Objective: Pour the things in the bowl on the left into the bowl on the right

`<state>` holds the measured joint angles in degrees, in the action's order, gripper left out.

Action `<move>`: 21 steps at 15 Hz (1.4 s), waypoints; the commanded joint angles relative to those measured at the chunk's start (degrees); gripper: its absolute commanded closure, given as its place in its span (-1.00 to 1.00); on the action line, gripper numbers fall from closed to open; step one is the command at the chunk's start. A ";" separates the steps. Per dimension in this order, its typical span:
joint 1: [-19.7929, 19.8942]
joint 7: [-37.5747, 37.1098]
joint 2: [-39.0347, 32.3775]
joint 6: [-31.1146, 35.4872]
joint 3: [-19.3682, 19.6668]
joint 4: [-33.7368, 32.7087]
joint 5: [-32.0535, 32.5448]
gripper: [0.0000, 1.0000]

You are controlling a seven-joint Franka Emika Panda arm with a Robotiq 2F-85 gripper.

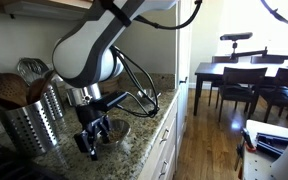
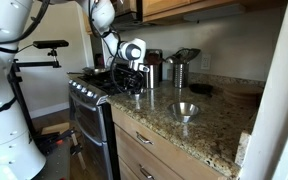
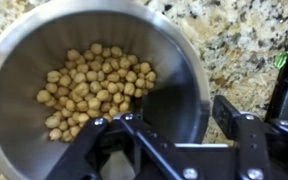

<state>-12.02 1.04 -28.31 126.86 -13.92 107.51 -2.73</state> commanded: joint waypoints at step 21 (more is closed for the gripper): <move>-1.86 -0.44 0.48 -1.12 0.74 -3.19 0.03 0.86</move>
<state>-13.01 1.03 -28.59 126.67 -13.93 103.94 -2.67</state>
